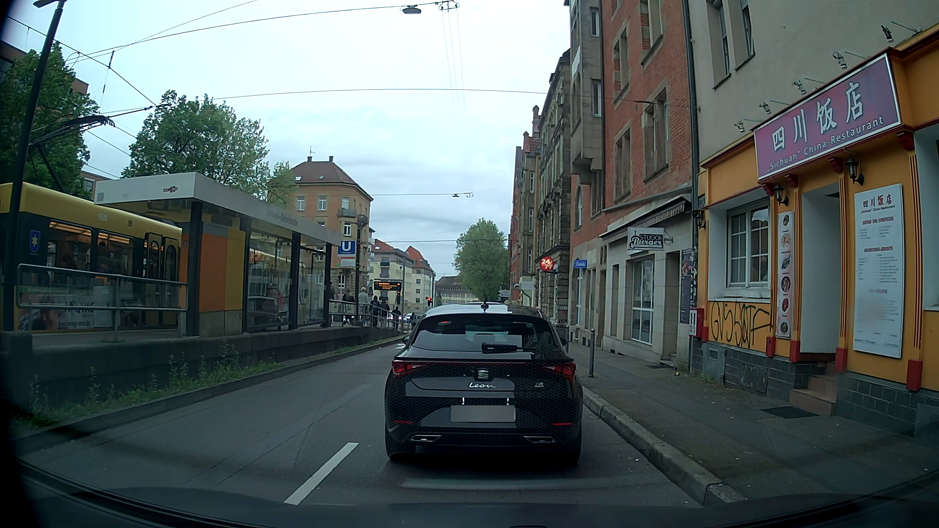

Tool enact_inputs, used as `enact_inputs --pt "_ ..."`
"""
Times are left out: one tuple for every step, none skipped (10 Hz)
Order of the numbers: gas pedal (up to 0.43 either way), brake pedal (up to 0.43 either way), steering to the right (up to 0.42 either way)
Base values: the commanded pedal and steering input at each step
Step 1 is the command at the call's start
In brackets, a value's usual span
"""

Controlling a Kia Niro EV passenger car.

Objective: Follow the waypoints while adhering to traffic rules and regulations

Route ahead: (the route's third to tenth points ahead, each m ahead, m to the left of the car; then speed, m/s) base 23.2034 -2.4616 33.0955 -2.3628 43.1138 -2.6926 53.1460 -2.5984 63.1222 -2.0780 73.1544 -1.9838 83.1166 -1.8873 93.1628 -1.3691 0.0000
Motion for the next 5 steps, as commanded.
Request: enact_inputs --pt "0.0 0.037 -0.037" --pt "0.0 0.0 -0.037" --pt "0.0 0.0 -0.036" --pt "0.0 0.0 -0.036" --pt "0.02 0.0 -0.037"
